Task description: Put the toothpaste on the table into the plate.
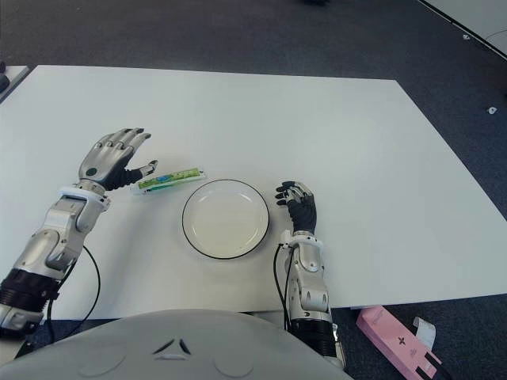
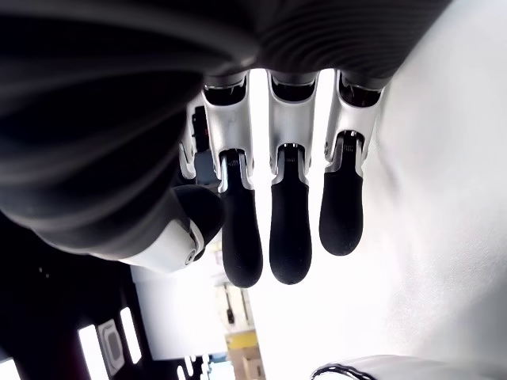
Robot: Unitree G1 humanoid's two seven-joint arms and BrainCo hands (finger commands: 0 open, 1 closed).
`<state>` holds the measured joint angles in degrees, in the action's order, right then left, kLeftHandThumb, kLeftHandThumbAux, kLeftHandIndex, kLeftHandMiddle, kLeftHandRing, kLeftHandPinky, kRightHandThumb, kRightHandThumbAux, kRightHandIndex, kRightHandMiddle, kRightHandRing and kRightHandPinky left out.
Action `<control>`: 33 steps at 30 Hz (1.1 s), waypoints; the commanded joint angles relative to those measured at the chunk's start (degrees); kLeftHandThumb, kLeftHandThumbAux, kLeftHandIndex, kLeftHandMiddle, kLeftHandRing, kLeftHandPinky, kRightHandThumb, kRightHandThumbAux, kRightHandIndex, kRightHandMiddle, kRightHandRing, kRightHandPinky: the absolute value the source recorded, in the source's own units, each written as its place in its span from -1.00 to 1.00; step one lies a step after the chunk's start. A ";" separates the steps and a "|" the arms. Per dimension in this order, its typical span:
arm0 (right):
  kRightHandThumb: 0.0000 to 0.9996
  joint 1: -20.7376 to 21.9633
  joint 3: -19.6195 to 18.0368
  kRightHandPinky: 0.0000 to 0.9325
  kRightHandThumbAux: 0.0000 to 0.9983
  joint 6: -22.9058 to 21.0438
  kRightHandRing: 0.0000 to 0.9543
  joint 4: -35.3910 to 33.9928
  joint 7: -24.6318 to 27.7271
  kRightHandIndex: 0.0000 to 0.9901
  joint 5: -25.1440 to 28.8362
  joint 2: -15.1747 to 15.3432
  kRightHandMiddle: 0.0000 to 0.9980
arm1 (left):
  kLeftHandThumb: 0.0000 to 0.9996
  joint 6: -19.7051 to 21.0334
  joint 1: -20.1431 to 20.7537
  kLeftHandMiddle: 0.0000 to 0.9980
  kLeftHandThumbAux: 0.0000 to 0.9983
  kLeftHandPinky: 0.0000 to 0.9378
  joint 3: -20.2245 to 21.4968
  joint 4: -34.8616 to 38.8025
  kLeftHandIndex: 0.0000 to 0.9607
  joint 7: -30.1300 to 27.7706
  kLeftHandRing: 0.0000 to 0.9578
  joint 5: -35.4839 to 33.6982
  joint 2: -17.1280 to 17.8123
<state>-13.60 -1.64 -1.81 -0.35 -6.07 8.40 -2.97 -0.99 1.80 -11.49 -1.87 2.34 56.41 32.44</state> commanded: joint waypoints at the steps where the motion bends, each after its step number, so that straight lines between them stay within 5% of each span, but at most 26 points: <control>1: 0.42 -2.54 -0.45 0.14 0.45 -1.33 0.11 3.19 0.64 -0.13 0.59 -1.42 0.05 | -0.17 -1.85 3.51 -1.00 -0.75 -1.00 -2.84 -4.39 -1.00 -2.27 -1.00 0.33 1.95; 19: 0.42 -2.63 -1.30 0.14 0.45 -0.45 0.11 3.65 0.75 -0.13 0.43 -1.62 0.05 | -0.02 -7.70 8.32 -1.00 -0.99 -1.00 -7.39 -11.42 -1.00 -7.53 -1.00 -4.03 4.37; 33: 0.42 -2.84 -1.52 0.10 0.45 -0.28 0.09 3.59 0.46 -0.13 -0.11 -1.48 0.05 | 0.04 -12.94 8.23 -1.00 -0.94 -1.00 -9.09 -10.03 -1.00 -22.50 -1.00 -12.48 7.36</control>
<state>-13.87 -2.76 0.11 0.52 -4.92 8.37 -2.95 -13.19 10.04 -19.73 -12.33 -16.70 45.75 38.84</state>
